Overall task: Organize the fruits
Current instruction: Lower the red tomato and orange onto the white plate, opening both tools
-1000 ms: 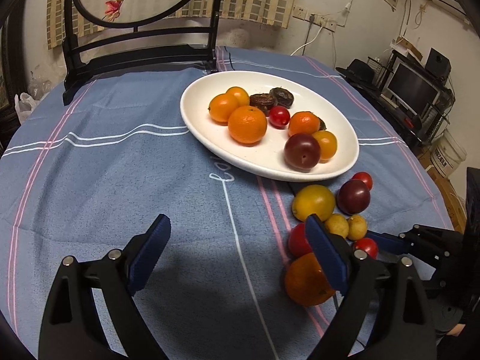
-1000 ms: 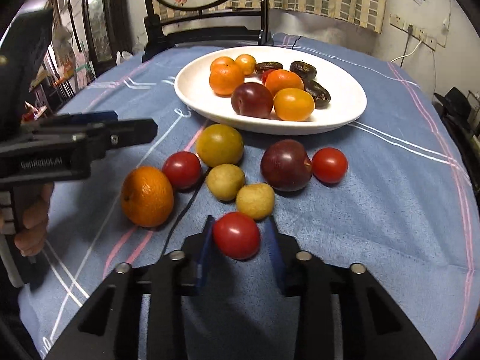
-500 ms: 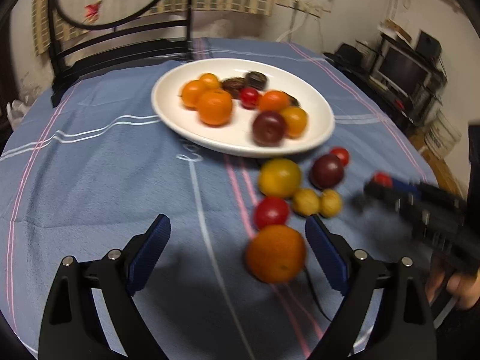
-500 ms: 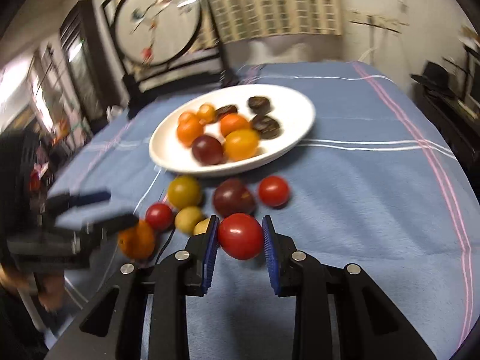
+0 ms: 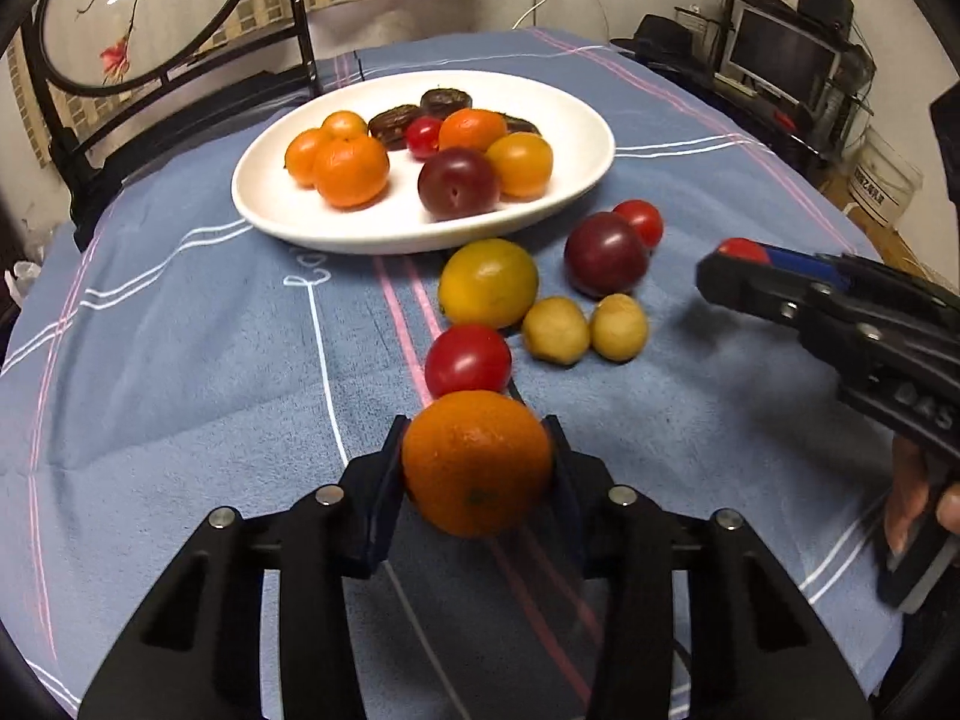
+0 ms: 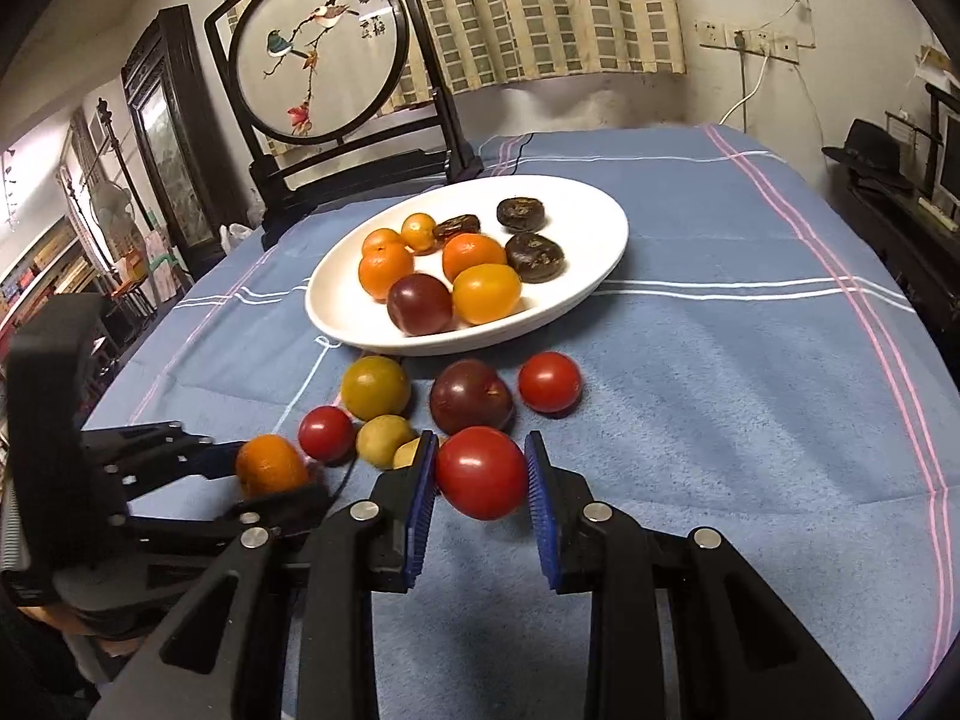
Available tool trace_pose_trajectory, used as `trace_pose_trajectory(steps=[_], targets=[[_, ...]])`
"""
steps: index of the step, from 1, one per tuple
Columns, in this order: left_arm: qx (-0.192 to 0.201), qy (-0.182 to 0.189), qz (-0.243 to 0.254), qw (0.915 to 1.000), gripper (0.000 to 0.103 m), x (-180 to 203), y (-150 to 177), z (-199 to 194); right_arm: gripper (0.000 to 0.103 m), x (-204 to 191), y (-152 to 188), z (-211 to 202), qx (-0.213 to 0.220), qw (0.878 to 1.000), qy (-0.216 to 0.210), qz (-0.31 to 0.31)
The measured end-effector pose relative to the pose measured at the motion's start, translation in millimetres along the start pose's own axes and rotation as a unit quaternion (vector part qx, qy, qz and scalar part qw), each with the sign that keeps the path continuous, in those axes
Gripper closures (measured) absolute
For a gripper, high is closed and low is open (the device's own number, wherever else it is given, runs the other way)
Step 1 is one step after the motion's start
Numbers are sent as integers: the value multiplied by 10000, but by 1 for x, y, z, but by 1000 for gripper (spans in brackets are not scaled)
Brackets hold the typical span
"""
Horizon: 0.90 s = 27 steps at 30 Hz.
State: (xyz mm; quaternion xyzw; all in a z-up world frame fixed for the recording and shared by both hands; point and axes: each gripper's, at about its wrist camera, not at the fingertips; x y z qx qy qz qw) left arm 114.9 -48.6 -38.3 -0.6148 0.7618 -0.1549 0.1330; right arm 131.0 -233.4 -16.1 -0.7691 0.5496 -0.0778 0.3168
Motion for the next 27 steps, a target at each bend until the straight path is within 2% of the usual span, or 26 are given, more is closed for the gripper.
trace_pose_trajectory(steps=[2,9,15,17,20,27], targets=[[3,65,-90,9999,60,-7,-2,-5,74,0,-1,-2,60,10000,71,12],[267,186,-370,9988,61,-40,-21,-30,74,-14,-11,-14,177,9998,-84,-94],[554,166,-620,9964,61,-62,-59,-41,74,-38,-47,-26,443,9971,63,-611],[646,155,-698,9953,61,-68,-72,-40,74,-43,-66,-20,473,9961,112,-734],[751,-138,-867,9933,61,-79,-92,-30,74,-47,-91,-1,364,9962,103,-789],[539,-115,-1184,9914,60,-105,-119,2,74,-41,-135,58,-40,9988,58,-485]])
Point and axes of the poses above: each gripper's, at about its wrist camera, not at the fingertips, and z roughly the way its jaws point, x to its right, y to its underside, and after that the axes turned 10 degrees about -x, right-handed
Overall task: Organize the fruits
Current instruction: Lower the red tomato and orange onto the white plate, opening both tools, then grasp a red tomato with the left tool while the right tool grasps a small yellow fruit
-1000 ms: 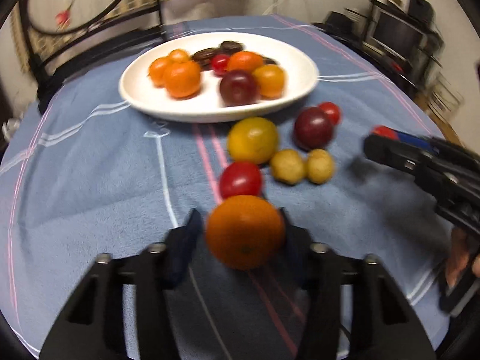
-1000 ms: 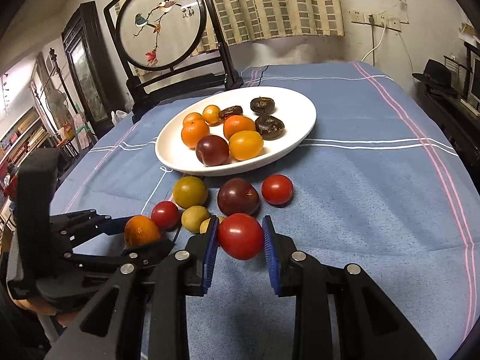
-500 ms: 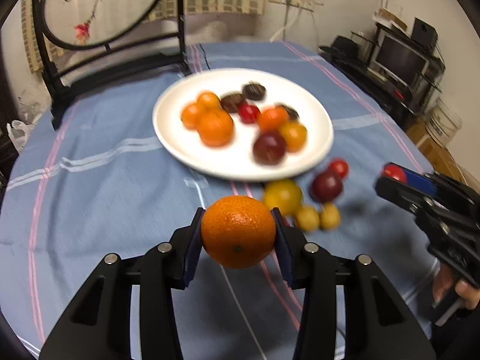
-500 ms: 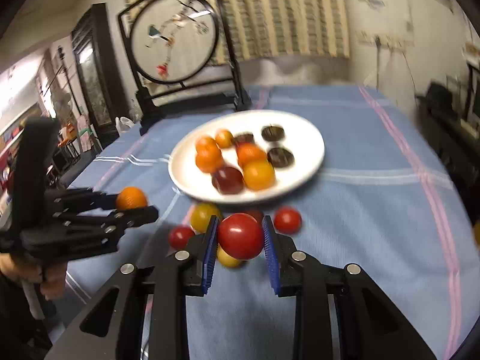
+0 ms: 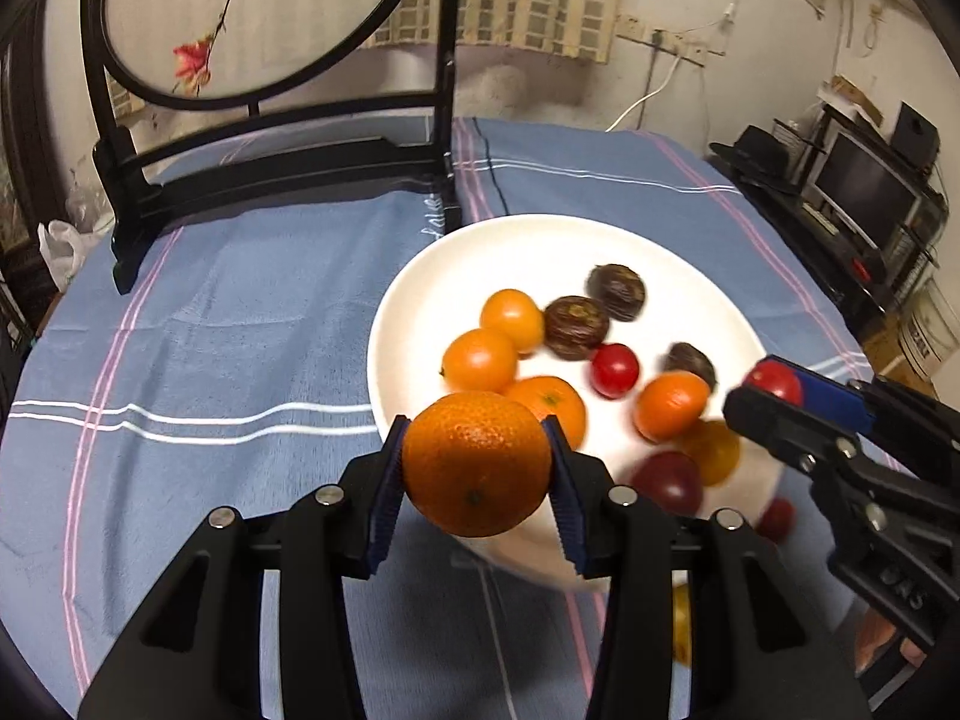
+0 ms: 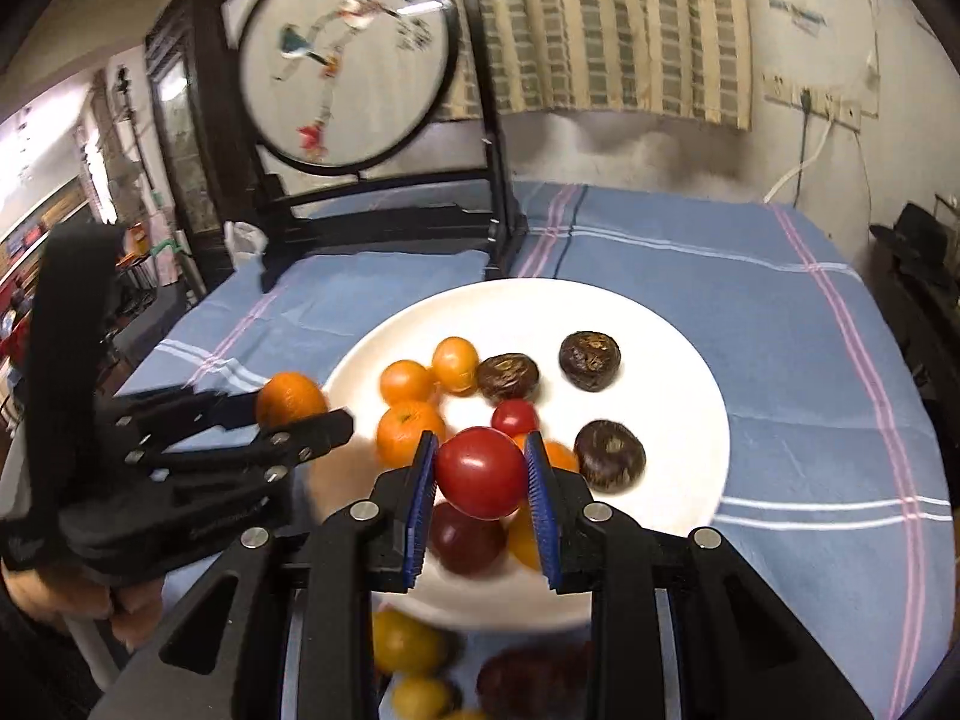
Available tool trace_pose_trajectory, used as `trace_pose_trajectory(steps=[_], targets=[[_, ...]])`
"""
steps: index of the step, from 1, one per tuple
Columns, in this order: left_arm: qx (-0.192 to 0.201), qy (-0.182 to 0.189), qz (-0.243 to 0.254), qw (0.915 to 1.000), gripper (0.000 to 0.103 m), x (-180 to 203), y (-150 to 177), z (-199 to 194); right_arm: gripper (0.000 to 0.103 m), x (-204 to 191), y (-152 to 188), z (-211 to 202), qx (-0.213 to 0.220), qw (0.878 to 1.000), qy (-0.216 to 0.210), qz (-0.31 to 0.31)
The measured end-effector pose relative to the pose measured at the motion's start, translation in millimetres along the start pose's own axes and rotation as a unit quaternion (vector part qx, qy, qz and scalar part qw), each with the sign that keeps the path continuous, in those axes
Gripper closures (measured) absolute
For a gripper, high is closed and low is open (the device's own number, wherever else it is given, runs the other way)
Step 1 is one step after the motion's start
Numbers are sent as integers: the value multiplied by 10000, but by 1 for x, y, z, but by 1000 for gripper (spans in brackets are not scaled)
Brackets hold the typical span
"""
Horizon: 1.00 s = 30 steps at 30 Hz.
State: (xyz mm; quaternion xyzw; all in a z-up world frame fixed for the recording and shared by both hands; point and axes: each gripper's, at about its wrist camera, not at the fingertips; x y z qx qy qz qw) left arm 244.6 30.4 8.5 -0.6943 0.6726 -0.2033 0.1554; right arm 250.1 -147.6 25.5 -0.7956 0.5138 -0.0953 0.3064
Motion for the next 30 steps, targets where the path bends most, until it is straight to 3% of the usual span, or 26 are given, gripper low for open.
trace_pose_trajectory(steps=[5,6,7,8,10,13,14,17,26,30], targets=[[-162,52,-199,9997,60,-8,-9,21,72,11,-12,29,-223,9991,-176,314],[-112,69,-235,9996,60,-9,-9,22,68,12,-13,33,-220,9988,-229,378],[-89,47,-270,9996,59,-9,-10,22,52,15,-13,35,-192,9982,-316,473],[-78,41,-303,9995,56,-10,-10,22,43,17,-13,35,-187,9976,-380,544],[12,104,-451,9989,29,-12,-11,17,43,20,-12,33,-155,9962,-513,683],[258,103,-793,9965,19,-18,-8,2,40,23,-6,23,-117,9952,-607,755],[285,175,-868,9957,19,-19,-6,-4,33,26,-4,19,-120,9942,-675,827],[270,216,-840,9959,18,-17,2,-15,31,33,9,2,-58,9913,-872,983],[189,151,-407,9989,15,4,44,-31,30,39,55,-35,34,9949,-551,842],[73,161,-212,9996,15,15,66,-32,27,38,72,-43,139,9977,-207,627]])
Point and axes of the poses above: each gripper's, at about its wrist camera, not at the fingertips, and z roughly the way its jaws point, x to its right, y to its underside, and after that the axes turned 10 degrees about -x, right-handed
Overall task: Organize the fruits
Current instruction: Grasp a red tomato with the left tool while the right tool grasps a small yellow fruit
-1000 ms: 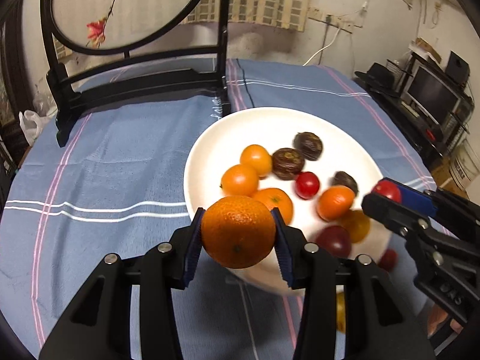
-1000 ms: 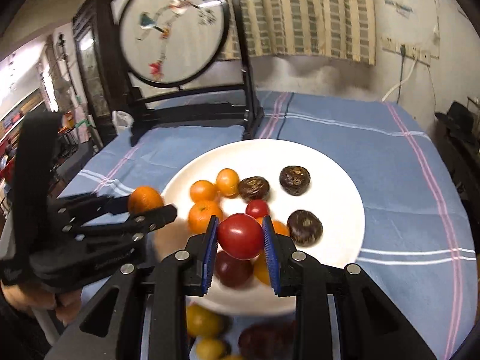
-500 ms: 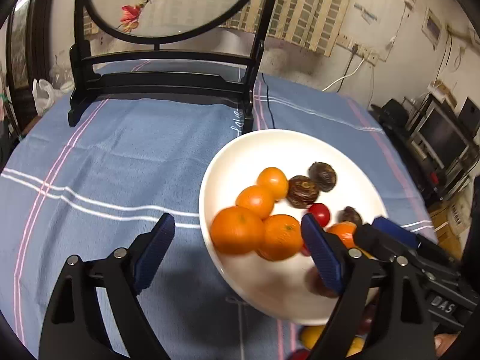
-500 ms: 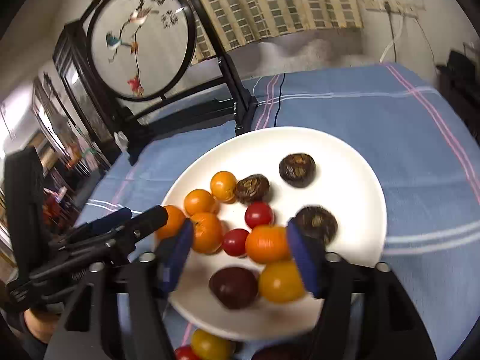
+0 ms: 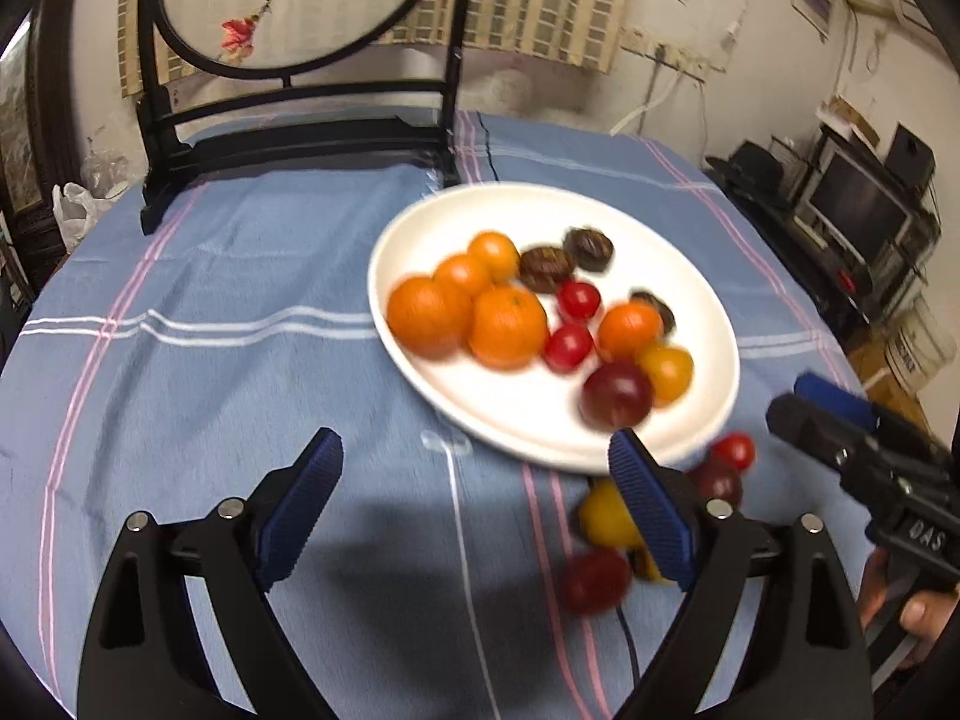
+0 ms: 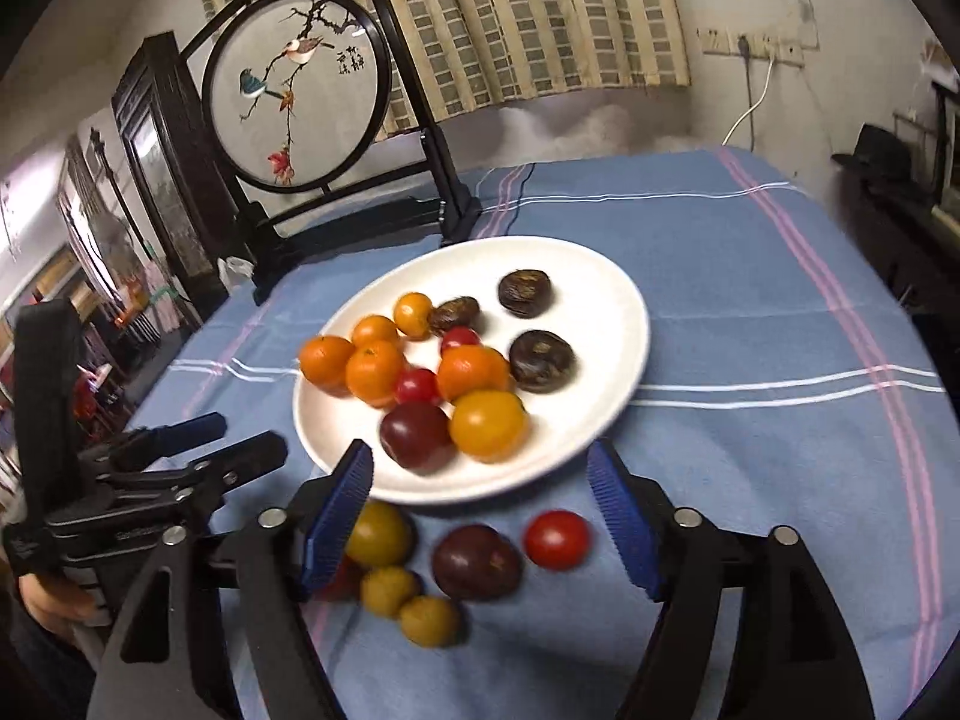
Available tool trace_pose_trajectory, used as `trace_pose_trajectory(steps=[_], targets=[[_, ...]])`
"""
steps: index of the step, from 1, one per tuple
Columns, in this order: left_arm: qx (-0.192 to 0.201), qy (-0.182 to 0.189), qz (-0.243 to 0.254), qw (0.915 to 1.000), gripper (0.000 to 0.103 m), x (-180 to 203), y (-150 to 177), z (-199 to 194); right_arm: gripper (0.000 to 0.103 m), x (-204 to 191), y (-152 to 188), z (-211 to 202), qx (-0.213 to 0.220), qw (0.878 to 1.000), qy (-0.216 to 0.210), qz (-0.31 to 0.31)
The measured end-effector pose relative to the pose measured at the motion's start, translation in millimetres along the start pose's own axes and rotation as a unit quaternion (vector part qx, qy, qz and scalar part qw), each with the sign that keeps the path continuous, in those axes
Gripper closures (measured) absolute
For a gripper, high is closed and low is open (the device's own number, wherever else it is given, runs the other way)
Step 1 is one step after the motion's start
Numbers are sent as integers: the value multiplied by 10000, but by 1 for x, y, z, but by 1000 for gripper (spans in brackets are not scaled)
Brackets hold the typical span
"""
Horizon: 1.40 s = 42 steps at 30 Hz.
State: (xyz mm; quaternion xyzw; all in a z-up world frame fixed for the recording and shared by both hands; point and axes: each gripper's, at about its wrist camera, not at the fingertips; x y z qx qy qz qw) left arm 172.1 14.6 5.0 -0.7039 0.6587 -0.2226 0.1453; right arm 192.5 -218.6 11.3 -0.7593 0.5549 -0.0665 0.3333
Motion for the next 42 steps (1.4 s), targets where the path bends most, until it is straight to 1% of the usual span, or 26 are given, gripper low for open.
trace_pose_trajectory(steps=[7,11,14,15,16,17,18,19,20,21,22,23,28,33,35,39,42], targets=[[-264,14,394,9989,15,18,30,7,27,7,15,-1,-97,9998,139,-64],[-455,78,708,9964,15,33,44,16,27,11,20,-1,-115,9997,184,-75],[-476,-42,994,9939,16,44,50,24,27,14,21,-1,-127,9997,202,-41],[-484,-102,1081,9929,21,46,50,27,27,13,22,-2,-118,9997,221,-53],[-469,-123,1164,9920,21,49,52,29,27,12,22,-3,-104,9995,287,-84],[-369,-59,1239,9916,21,51,53,30,27,11,23,-4,-90,9992,357,-138],[-321,-38,1288,9912,26,53,53,31,27,9,24,-4,-80,9989,411,-200],[-277,22,1354,9904,37,55,54,30,27,7,25,-5,-64,9986,459,-268],[-253,145,1424,9894,46,56,55,28,27,5,26,-6,-58,9983,488,-320],[-259,220,1472,9885,61,58,56,27,27,3,27,-6,-63,9980,502,-369],[-245,227,1510,9880,70,59,57,25,27,3,28,-6,-65,9979,500,-401],[-182,189,1546,9876,72,59,57,22,27,2,30,-6,-73,9978,494,-434],[-304,508,1351,9891,72,48,53,21,27,1,39,-2,-227,9979,411,-450],[-276,585,1248,9901,72,39,52,17,27,-8,51,-2,-386,9975,254,-532],[-265,646,1200,9903,72,36,52,16,27,-17,56,-3,-425,9961,197,-744],[-373,648,1148,9906,72,32,52,20,27,-37,66,8,-678,9899,343,-1197],[-381,646,1141,9906,72,31,53,20,28,-42,67,13,-780,9872,464,-1311]])
Point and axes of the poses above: each gripper's, at about its wrist camera, not at the fingertips, and z roughly the way its jaws point, x to its right, y to its underside, and after that the axes turned 10 degrees about -x, right-handed
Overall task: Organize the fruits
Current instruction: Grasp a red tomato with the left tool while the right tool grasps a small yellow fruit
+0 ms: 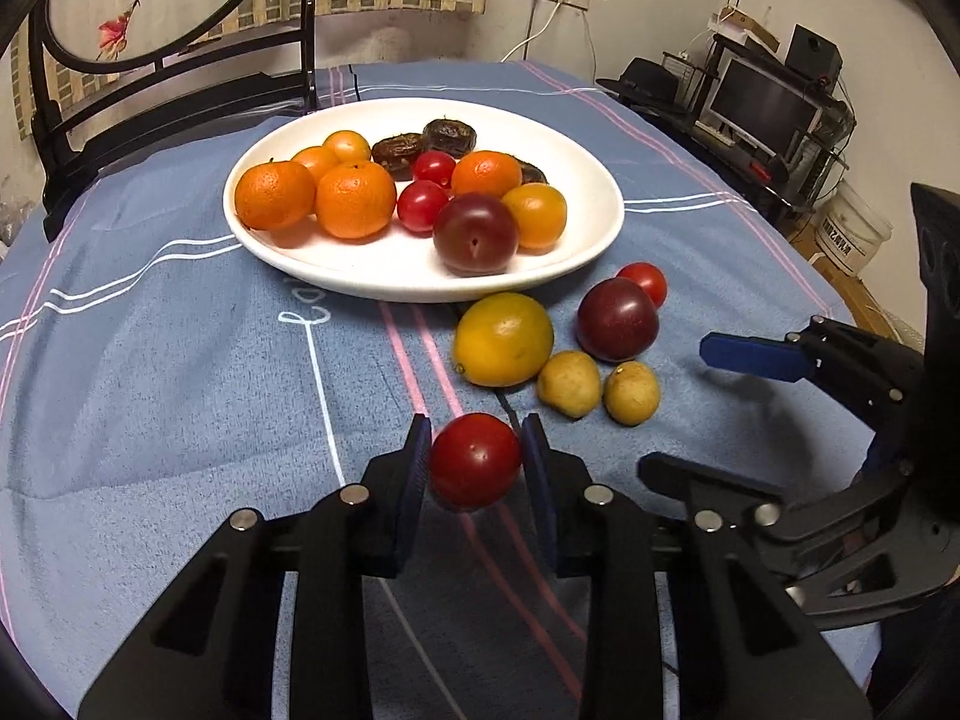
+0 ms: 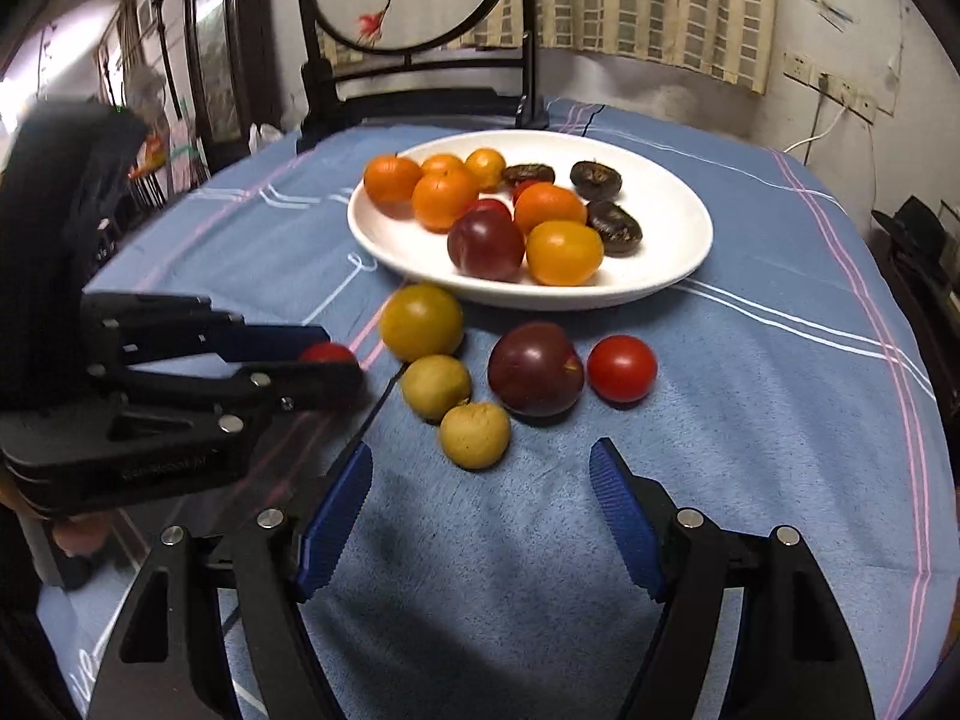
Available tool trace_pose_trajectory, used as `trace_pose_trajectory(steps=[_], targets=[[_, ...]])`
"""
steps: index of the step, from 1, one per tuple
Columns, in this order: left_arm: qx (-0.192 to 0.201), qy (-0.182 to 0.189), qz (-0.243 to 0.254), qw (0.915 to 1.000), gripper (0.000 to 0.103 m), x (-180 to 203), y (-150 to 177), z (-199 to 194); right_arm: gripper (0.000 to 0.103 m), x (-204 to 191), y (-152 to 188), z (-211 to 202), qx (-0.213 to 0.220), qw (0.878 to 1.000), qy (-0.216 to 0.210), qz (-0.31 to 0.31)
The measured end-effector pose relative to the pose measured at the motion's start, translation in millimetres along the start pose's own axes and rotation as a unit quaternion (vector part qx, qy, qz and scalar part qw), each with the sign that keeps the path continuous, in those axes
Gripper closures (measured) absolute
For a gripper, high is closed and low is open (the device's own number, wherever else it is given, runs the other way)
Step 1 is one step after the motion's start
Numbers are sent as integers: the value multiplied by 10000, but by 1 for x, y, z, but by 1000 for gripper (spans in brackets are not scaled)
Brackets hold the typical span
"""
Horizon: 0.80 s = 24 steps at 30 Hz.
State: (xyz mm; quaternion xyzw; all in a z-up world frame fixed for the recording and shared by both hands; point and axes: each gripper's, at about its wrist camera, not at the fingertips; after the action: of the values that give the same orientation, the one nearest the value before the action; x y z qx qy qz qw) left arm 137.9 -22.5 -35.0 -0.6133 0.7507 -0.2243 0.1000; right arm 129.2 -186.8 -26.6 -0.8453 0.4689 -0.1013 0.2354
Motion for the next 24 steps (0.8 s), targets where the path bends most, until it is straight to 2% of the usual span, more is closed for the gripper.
trace_pose_trajectory(steps=[5,11,12,14,21,23,24], targets=[[1,13,-14,10000,72,-1,1,0,51,-4,-6,14,-281,9995,107,-49],[-10,69,-55,10000,72,-2,1,0,57,-5,-15,25,-339,9992,206,12],[-11,77,-70,9999,72,-2,2,0,60,-6,-15,26,-324,9993,209,10],[-30,103,-79,9999,71,-3,2,0,75,-6,-14,24,-306,9994,170,31],[-172,115,-89,9997,60,0,3,9,76,2,-7,16,-234,9995,23,218],[-139,29,-7,9999,61,4,4,10,76,4,-6,13,-195,9995,-11,264],[-131,5,53,9999,68,6,4,10,76,5,-6,12,-170,9994,-25,284]])
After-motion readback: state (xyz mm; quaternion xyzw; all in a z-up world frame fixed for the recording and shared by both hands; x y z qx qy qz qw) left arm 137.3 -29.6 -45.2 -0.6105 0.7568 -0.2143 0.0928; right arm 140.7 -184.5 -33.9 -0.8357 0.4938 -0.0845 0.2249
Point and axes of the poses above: each gripper's, at about its wrist camera, not at the fingertips, and z roughly the way its jaws point, x to its right, y to its underside, and after that the axes turned 10 degrees about -x, right-handed
